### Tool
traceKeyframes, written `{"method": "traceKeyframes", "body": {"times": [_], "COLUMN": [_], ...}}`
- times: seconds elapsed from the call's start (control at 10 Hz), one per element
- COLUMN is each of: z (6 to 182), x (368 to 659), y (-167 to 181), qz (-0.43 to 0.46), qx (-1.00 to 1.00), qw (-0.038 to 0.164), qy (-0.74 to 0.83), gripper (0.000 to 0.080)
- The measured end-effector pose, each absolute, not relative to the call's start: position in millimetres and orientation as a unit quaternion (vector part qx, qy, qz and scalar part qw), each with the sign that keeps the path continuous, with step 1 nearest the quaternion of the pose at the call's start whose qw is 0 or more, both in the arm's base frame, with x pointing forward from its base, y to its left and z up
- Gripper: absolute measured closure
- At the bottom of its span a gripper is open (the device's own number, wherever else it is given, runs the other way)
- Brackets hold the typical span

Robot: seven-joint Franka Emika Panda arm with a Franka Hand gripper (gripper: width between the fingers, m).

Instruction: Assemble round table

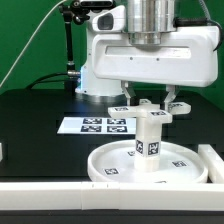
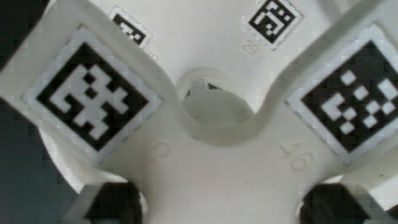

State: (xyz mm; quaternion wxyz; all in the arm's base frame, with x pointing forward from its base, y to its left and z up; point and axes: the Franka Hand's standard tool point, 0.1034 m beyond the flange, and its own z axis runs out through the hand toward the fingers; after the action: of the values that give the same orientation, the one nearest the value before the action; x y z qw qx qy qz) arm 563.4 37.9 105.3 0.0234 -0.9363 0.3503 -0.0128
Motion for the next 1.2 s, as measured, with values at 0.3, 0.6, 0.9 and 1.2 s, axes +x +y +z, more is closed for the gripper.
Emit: {"method": "traceKeyframes", "body": {"times": [0.3, 0.6, 0.9, 1.2], "z": [105.1, 105.4, 105.5, 105.2], "x": [559.9, 560.1, 560.3, 561.0], "y": [33.9, 29.4, 30.7, 29.7], "qz": [-0.012, 0.009, 0.018, 0.025], "qx": [-0.814, -0.709, -0.638, -0.541], "qw": [0.067, 0.094, 0.096, 0.104], "qy": [0.577, 0.698, 0.764, 0.834], "gripper": [0.0357, 0.0357, 0.0357, 0.0357]}}
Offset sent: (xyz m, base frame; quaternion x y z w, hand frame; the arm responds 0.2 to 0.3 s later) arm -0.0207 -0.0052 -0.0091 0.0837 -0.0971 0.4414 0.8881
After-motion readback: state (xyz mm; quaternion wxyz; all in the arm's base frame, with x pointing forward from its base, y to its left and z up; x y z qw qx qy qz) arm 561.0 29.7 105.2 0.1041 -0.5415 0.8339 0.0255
